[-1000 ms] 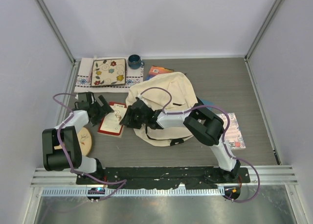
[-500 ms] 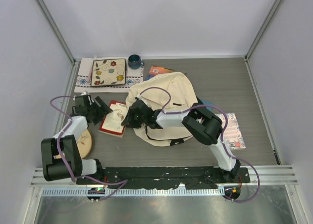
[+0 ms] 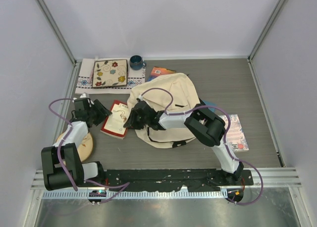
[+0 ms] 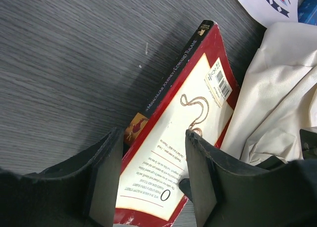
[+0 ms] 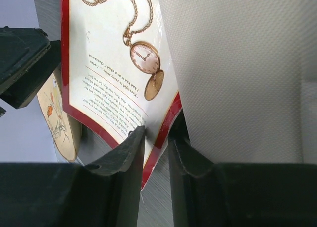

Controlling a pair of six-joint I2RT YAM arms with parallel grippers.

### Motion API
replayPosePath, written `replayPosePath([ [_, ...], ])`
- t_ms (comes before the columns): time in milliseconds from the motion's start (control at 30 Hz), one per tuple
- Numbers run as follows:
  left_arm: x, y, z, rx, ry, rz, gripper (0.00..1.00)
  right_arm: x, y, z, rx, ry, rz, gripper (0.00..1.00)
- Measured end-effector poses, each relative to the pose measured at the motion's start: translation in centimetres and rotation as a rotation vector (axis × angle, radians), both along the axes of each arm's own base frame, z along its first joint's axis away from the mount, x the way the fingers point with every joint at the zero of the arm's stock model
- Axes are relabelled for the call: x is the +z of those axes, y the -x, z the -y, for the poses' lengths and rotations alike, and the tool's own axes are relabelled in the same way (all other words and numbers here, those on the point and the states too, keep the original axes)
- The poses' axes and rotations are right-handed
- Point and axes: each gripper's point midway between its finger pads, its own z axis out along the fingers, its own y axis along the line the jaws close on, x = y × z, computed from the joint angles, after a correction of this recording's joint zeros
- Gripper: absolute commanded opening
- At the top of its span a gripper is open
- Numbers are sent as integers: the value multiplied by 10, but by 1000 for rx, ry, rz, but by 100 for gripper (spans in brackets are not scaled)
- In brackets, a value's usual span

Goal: Pack the student bag
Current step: Pick up the book from the center of the board.

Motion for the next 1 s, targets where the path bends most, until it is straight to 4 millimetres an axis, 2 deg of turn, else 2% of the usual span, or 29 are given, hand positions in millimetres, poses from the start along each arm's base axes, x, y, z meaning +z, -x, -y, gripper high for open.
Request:
replayPosePath([
  [100, 0, -1, 0, 1, -1, 6, 52, 0, -1, 1, 3, -2, -3, 1],
  [233, 0, -1, -1, 2, -6, 7, 52, 1, -1, 1, 6, -8, -7, 1],
  [300, 0, -1, -2, 4, -9, 5, 57, 1, -1, 0, 8, -9, -5, 1],
  [333, 0, 0, -2, 5, -11, 4, 66, 2, -1, 0, 10, -10, -3, 1],
  [400, 2, 3, -3, 8, -16, -1, 72, 3, -1, -1, 22, -19, 0, 1],
  [433, 3, 6, -3, 9, -22, -6, 79, 5, -1, -1, 28, -26, 5, 1],
  [600, 20, 21, -7, 25, -65, 3, 91, 15, 3, -9, 76, -84, 27, 1],
  [800, 47, 28, -15, 61, -111, 31, 96, 40, 2, -17, 130, -195, 58, 1],
  [900, 57, 31, -16, 68, -122, 33, 100, 60, 0, -16, 146, -247, 79, 1],
  [1000, 65, 34, -15, 69, -128, 35, 100, 88, -2, -12, 156, -301, 111, 1],
])
